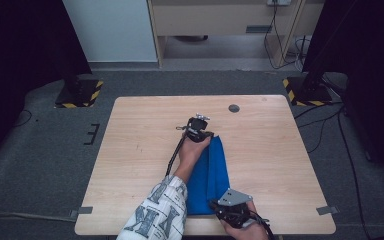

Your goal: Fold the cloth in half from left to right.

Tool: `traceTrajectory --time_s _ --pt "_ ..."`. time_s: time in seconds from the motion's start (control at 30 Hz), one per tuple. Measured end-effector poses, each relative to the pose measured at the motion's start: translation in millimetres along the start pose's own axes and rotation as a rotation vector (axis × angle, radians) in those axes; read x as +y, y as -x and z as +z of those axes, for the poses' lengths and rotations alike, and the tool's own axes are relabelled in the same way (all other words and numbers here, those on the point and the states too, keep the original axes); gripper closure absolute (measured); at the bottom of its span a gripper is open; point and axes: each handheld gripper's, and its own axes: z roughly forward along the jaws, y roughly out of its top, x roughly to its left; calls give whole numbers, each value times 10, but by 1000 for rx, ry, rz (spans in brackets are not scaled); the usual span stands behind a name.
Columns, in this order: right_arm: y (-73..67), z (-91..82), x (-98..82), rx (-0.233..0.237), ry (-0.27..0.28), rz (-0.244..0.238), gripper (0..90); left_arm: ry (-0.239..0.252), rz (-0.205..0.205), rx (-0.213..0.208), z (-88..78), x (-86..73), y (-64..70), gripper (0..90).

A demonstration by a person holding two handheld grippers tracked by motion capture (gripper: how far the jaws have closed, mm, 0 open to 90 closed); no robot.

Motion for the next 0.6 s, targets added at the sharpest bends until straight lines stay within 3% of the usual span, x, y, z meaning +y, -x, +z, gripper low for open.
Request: traceTrajectory --time_s 0.17,0.3,0.37,0.57,0.6 --pt "39 7 -21 -6 -22 24 624 16 9 1 8 4 18 739" --pt "61 0 -18 -18 -30 44 480 47 3 -4 -2 12 13 611" --pt "82 -15 -19 -29 -24 51 450 61 12 1 -19 20 10 558" --pt "184 -46 -17 -40 -13 96 439 64 20 -35 -37 25 10 600" --pt "184 -46 -17 -40 -13 96 439 64 20 -35 -37 25 10 670"
